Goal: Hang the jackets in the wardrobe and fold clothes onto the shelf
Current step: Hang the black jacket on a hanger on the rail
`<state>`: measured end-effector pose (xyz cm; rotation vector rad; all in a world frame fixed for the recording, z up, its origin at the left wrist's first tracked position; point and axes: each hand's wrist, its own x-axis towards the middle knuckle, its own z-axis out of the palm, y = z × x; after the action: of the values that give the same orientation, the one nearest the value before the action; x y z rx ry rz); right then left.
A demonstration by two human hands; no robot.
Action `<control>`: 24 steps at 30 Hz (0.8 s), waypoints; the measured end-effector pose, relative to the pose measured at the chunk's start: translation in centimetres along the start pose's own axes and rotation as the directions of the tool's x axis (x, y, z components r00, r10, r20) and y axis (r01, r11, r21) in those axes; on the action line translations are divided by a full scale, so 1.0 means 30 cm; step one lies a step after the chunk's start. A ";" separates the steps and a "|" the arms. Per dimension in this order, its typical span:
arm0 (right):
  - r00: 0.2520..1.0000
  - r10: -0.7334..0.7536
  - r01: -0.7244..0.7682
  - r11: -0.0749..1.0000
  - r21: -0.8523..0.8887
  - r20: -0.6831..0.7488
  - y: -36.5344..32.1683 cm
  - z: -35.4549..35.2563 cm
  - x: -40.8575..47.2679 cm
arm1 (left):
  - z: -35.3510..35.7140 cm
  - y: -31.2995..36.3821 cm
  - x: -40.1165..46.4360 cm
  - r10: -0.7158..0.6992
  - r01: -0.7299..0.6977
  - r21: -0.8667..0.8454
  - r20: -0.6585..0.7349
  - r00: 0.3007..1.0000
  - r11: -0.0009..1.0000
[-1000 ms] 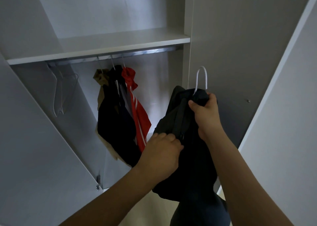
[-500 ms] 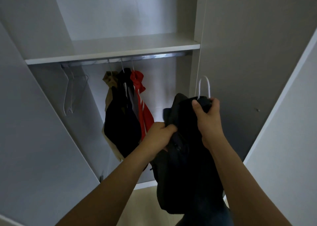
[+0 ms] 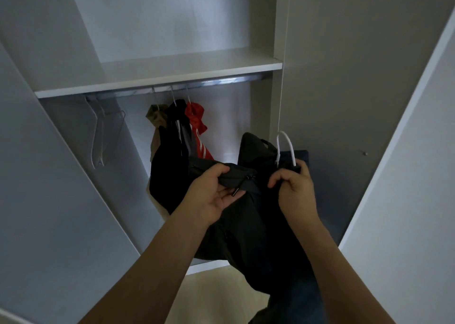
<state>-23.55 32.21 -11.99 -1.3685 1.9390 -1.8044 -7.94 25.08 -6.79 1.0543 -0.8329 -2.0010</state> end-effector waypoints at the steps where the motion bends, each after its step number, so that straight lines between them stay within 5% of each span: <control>1: 0.999 0.035 -0.036 0.999 0.018 0.033 -0.004 0.001 -0.001 | 0.004 -0.003 -0.002 0.016 -0.016 0.029 -0.010 1.000 0.999; 5: 0.988 0.108 -0.115 0.992 0.054 0.114 -0.032 0.004 -0.012 | 0.013 -0.007 -0.018 0.102 -0.089 0.251 -0.041 0.994 0.964; 9: 0.972 0.136 -0.120 0.988 -0.094 0.192 -0.045 0.016 -0.008 | 0.023 0.010 -0.041 0.152 -0.137 0.383 -0.008 0.988 0.914; 20: 0.921 0.119 -0.047 0.979 -0.198 0.372 0.023 -0.012 0.023 | -0.012 0.052 -0.069 0.174 -0.182 0.456 0.061 0.983 0.871; 24: 0.916 0.108 -0.088 0.994 -0.070 0.385 0.017 -0.042 0.047 | -0.073 0.103 -0.089 0.170 -0.196 0.485 0.097 0.981 0.852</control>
<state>-25.42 32.06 -11.47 -1.4808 1.8115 -1.3216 -4.05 25.17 -4.27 1.1476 -1.4707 -1.6943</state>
